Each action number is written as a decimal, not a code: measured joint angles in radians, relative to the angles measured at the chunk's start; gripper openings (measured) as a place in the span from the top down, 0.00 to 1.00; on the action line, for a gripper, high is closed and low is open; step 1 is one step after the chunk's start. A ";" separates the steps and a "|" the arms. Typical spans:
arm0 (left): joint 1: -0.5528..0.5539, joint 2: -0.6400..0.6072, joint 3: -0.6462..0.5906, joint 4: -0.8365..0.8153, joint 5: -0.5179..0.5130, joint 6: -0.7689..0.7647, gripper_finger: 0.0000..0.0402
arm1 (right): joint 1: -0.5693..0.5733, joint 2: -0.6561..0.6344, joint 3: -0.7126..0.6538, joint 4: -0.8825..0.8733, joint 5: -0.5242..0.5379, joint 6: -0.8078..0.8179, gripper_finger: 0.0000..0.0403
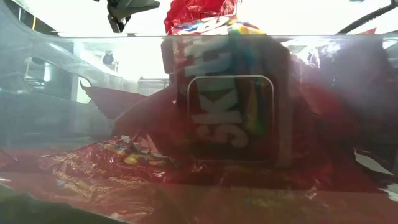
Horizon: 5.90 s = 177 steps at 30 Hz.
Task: Sort candy
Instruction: Put the white candy into the white bin
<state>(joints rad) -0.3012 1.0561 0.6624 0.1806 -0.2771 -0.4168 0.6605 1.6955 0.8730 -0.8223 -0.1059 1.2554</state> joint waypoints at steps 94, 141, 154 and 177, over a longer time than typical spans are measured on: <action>-0.020 -0.008 -0.001 0.055 0.031 0.018 0.48 | -0.903 -0.057 0.188 0.827 0.062 -0.713 0.32; 0.057 -0.115 0.075 -0.195 0.049 0.006 0.48 | -0.547 -0.496 0.188 0.916 0.153 -0.790 0.30; -0.356 0.149 0.256 -1.088 0.302 -0.156 0.48 | -0.547 -0.496 0.187 0.772 0.150 -0.792 0.30; -0.570 0.207 -0.091 -1.006 0.244 -0.027 0.48 | -0.548 -0.496 0.187 0.752 0.159 -0.758 0.30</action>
<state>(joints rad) -0.8707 1.2631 0.5714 -0.8257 -0.0334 -0.4439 0.1130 1.1992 1.0603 -0.0708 0.0528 0.4973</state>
